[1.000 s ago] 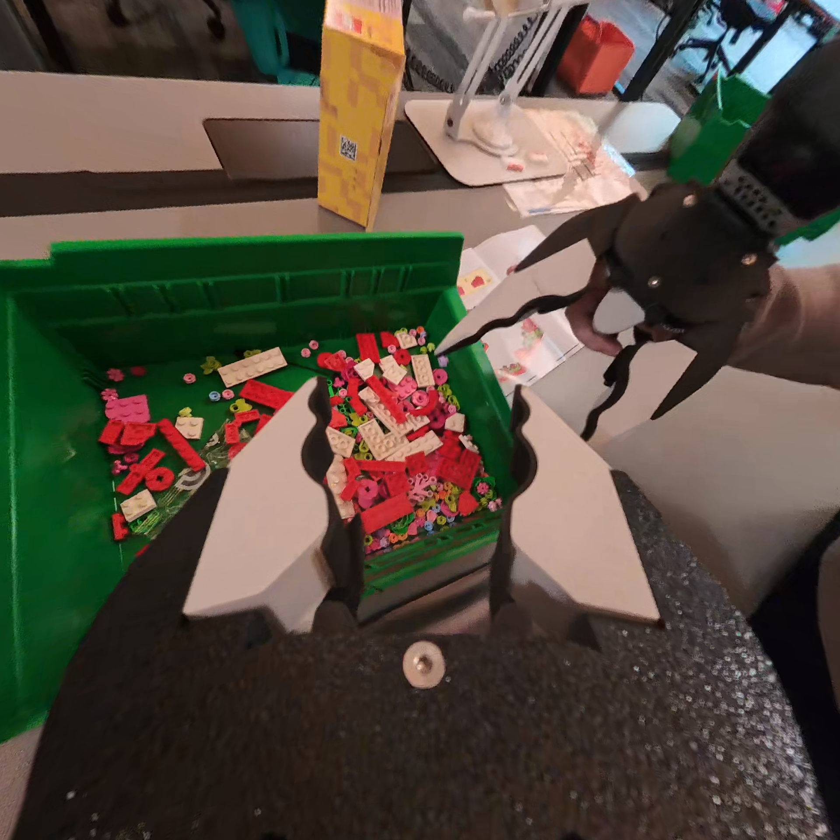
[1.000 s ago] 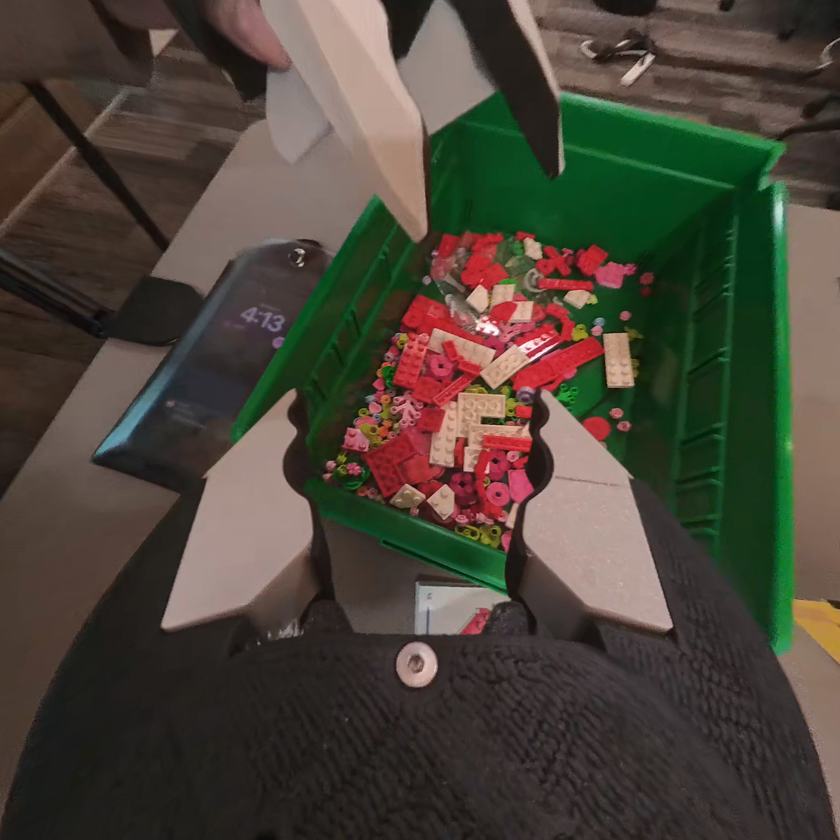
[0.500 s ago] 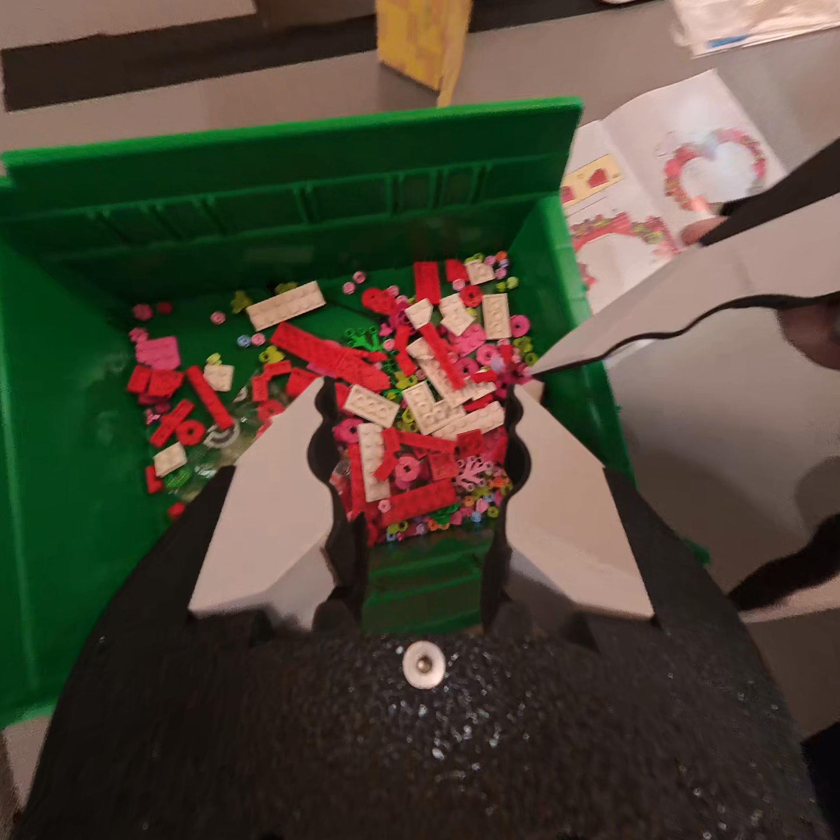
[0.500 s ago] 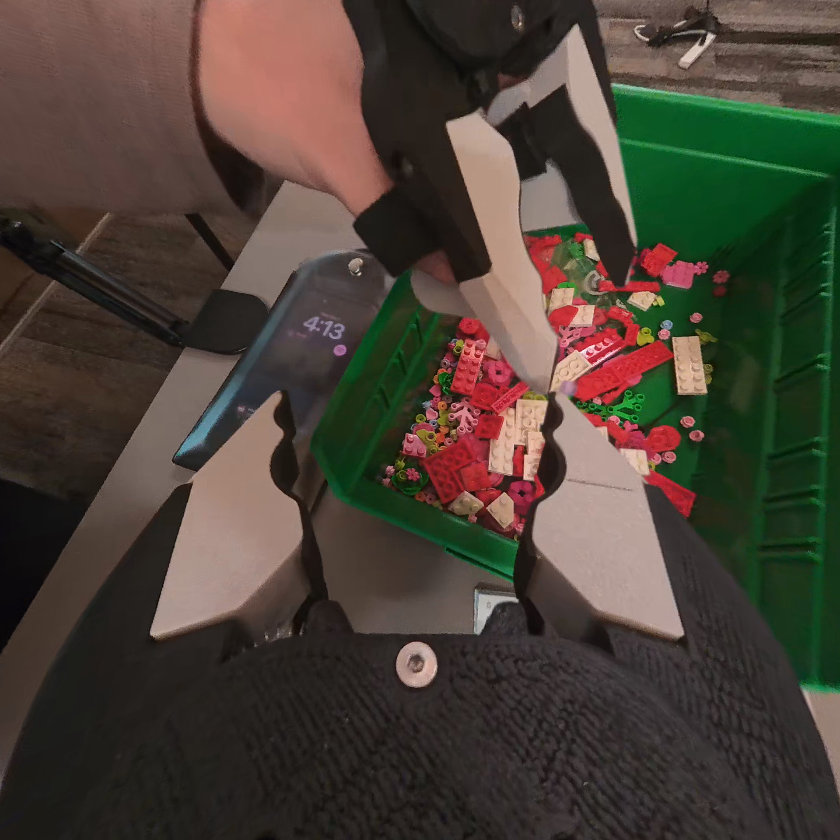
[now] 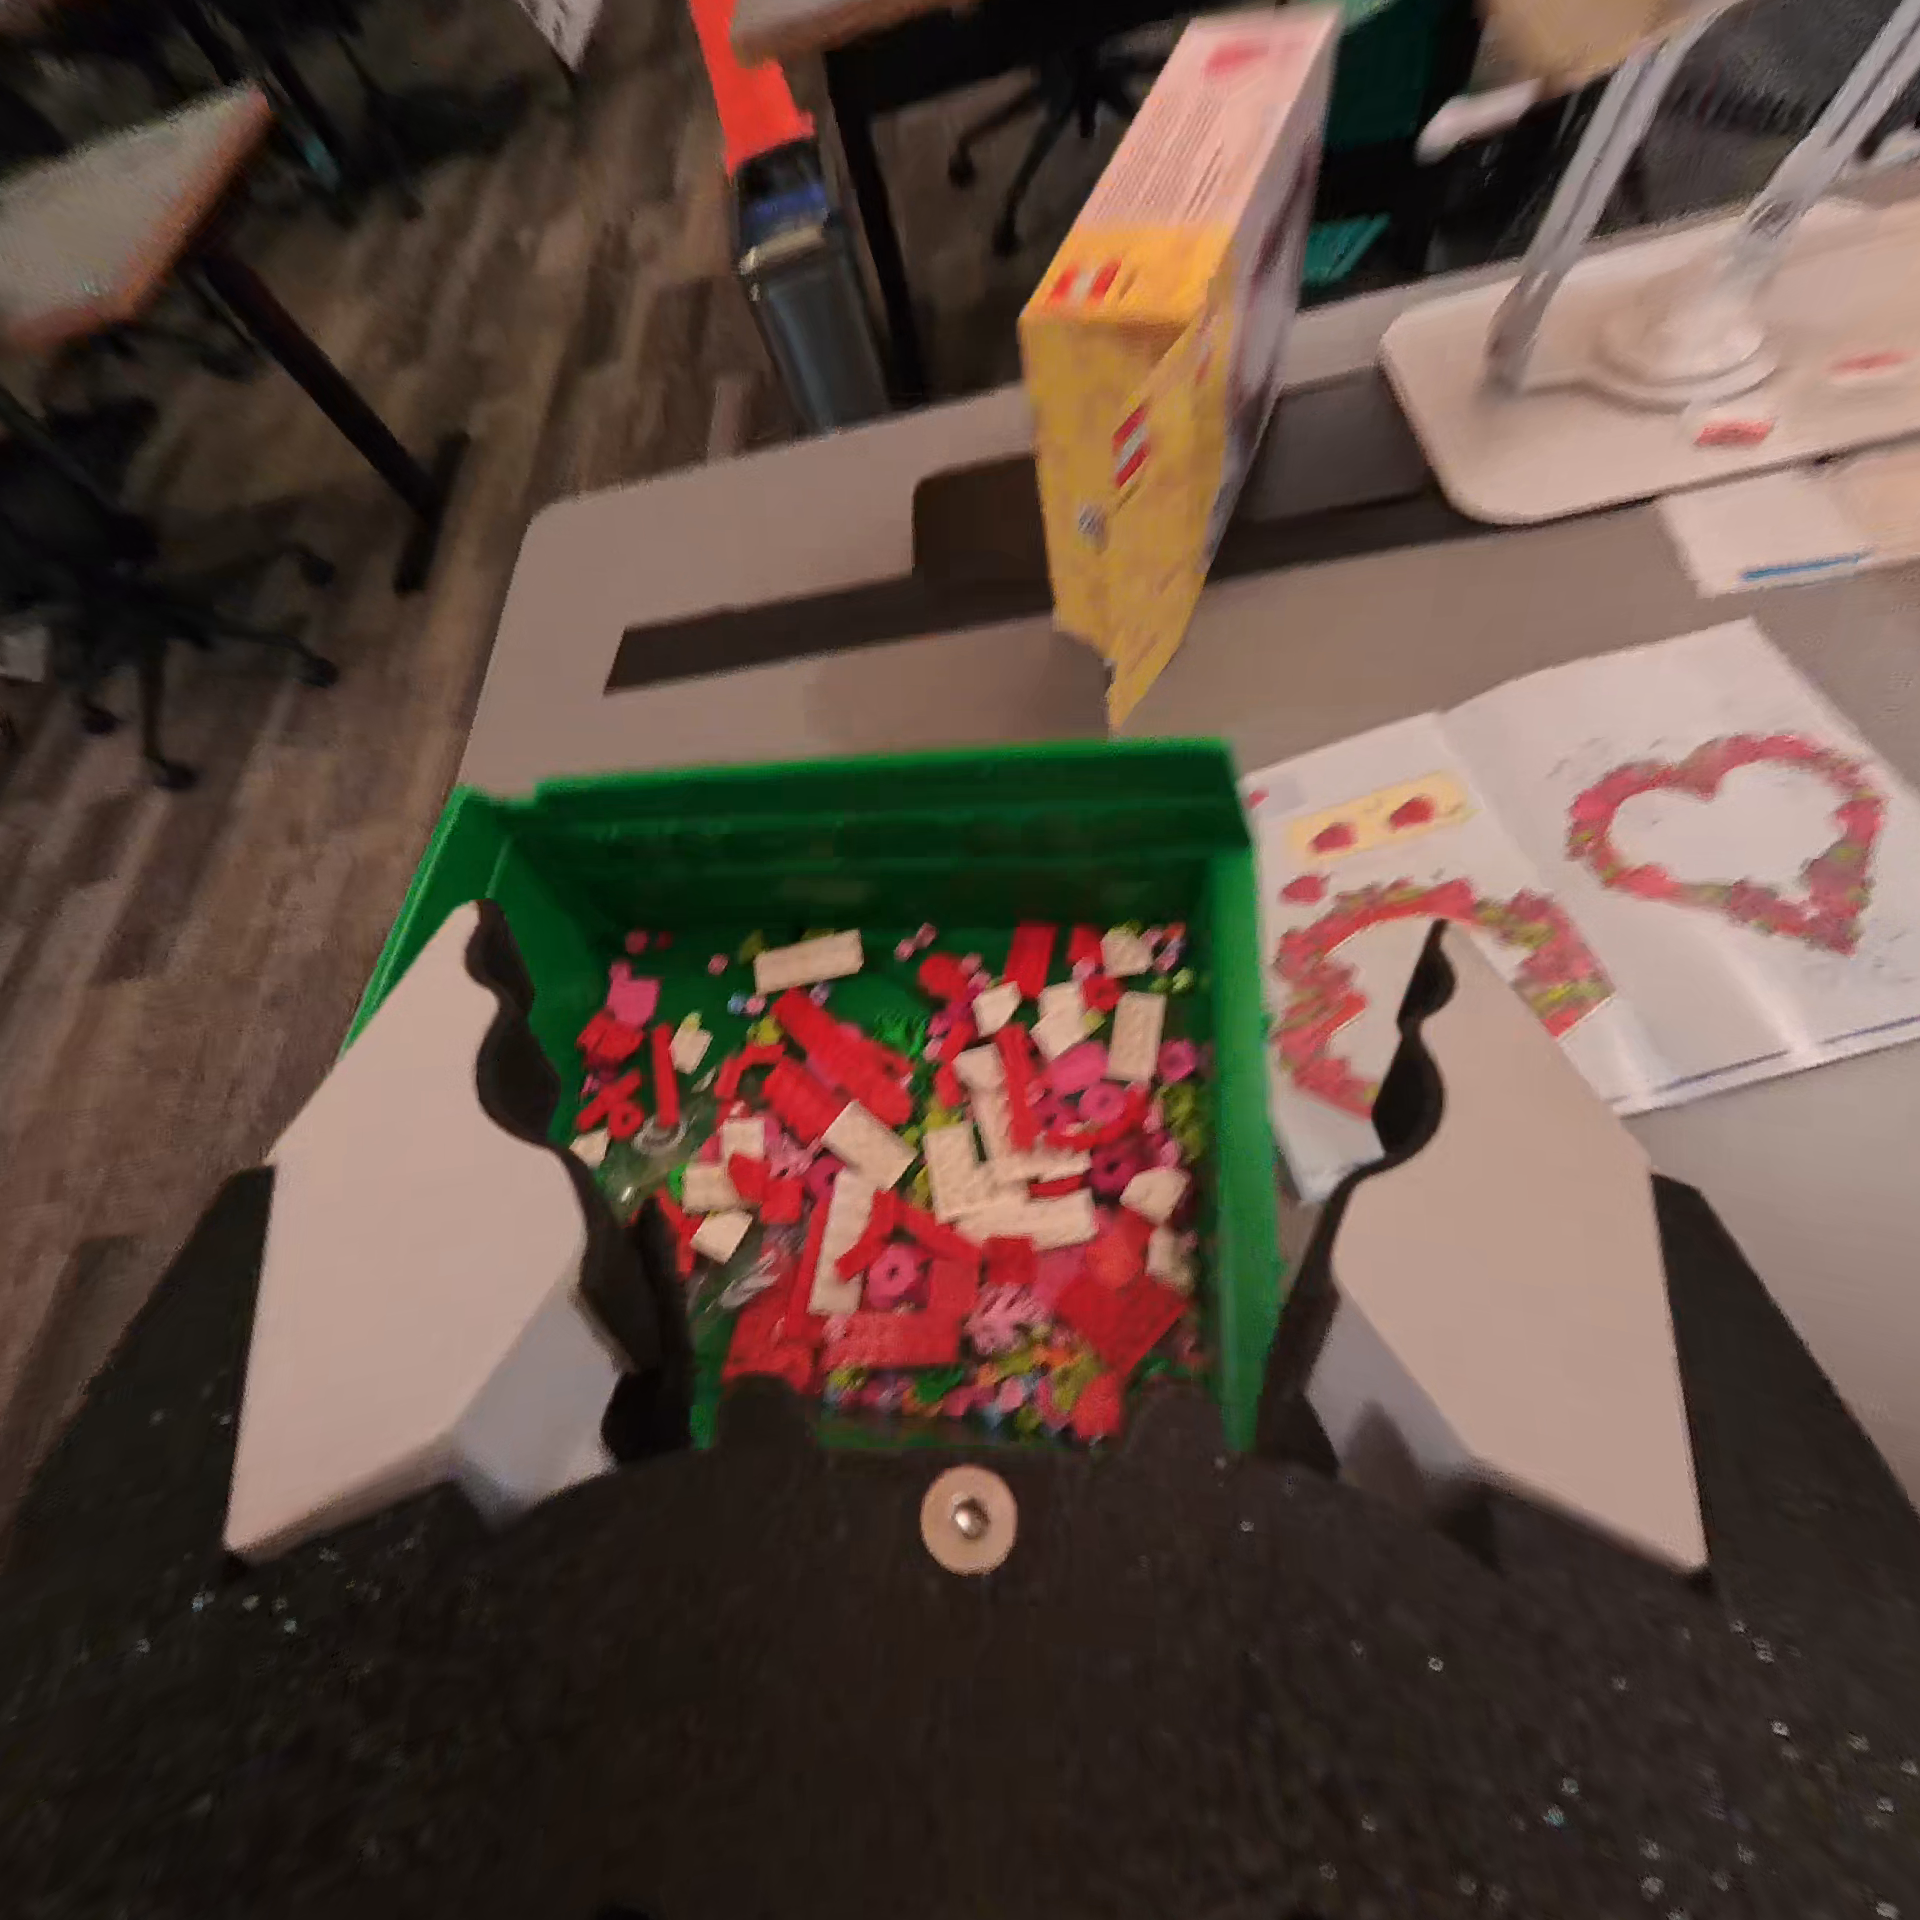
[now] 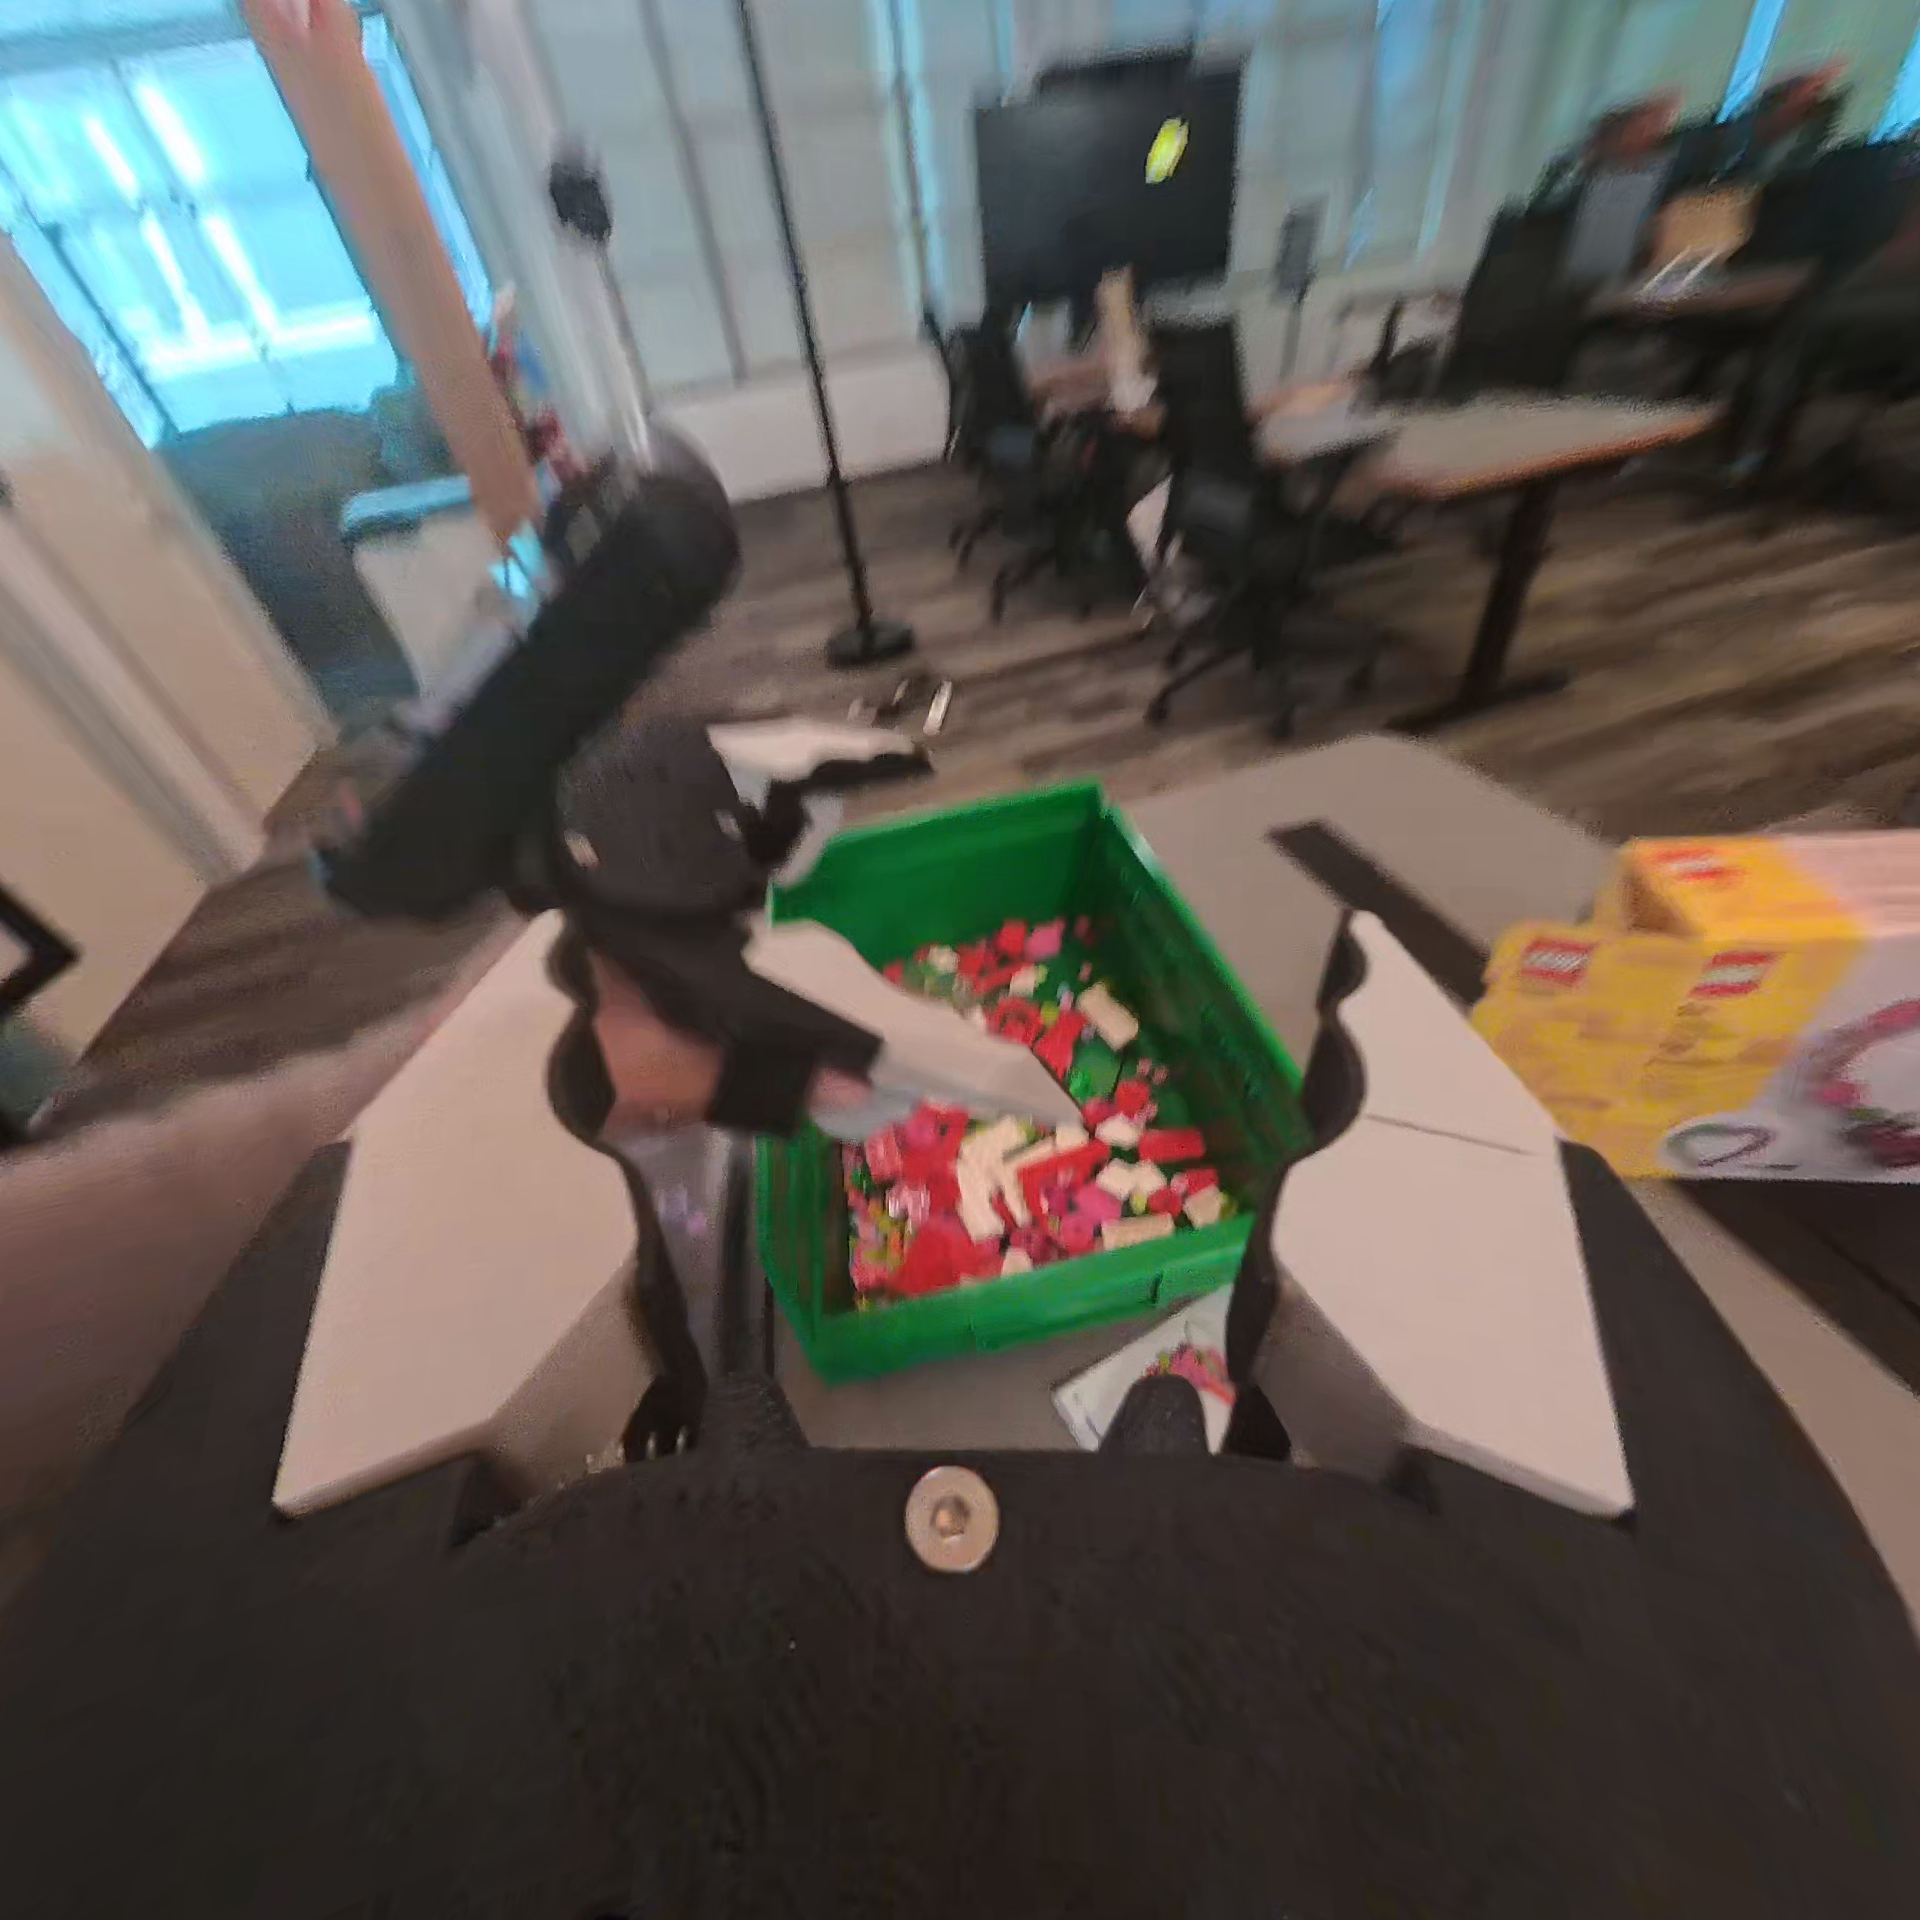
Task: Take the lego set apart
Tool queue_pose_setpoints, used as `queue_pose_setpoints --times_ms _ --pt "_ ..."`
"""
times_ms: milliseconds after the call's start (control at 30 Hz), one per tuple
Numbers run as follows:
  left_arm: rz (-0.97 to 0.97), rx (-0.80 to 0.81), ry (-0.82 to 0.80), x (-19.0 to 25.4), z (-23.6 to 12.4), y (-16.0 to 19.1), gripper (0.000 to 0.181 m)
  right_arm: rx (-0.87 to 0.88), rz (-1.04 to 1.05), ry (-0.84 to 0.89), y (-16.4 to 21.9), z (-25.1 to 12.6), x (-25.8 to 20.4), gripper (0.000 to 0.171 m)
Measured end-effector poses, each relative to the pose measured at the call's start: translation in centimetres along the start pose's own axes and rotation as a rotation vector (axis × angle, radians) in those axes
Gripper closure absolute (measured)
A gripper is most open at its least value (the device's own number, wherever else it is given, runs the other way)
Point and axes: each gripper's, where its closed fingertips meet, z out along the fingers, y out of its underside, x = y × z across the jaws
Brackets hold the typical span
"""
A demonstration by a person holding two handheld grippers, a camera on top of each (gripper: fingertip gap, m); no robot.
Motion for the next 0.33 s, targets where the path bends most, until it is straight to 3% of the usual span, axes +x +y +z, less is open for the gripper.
queue_pose_setpoints --times_ms 33,167,333 --pt "0.007 0.029 0.007 1.4 -0.2 -1.3 0.023 0.055 -0.016 0.024 -1.9 -1.3 -0.5 0.026" --pt "0.038 0.109 0.051 7.0 -0.5 -5.6 0.023 0.077 -0.196 0.166 -5.4 -5.7 -1.1 0.012" --pt "0.086 0.168 0.098 12.8 -0.7 -9.5 0.023 -0.002 -0.241 0.285 -5.7 -9.1 0.3 0.012"
